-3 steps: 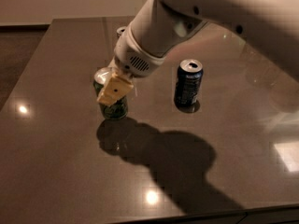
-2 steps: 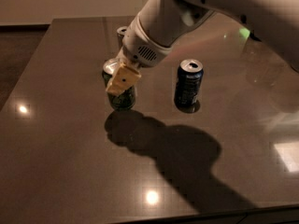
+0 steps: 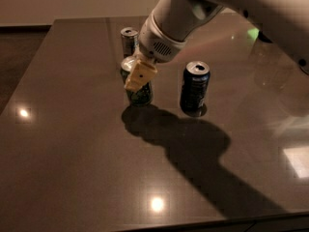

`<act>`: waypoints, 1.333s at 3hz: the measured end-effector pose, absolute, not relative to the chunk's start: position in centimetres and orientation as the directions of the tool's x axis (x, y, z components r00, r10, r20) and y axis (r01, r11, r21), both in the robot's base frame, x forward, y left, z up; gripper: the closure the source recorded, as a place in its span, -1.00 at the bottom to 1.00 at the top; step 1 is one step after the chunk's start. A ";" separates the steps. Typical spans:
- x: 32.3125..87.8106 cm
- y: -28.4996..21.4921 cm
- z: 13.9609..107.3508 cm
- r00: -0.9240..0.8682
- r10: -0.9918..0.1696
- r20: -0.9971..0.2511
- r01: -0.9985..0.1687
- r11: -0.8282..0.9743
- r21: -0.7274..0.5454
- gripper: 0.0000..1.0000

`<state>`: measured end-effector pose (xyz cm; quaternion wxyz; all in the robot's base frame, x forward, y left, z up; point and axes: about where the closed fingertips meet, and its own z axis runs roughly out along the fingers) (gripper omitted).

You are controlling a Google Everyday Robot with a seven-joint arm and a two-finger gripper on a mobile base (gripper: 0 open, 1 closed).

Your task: Move green can near pepsi can

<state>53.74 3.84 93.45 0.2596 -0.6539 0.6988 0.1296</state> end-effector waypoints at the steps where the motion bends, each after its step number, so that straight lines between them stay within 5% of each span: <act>1: 55.0 2.6 92.6 -0.033 -0.852 -0.522 -0.981 0.128 -0.147 1.00; 4: 57.5 -1.4 91.5 -0.111 -0.853 -0.510 -0.971 0.203 -0.128 -0.38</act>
Offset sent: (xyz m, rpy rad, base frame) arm 0.0365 -0.0464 -0.0170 -0.0100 0.0259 -0.0956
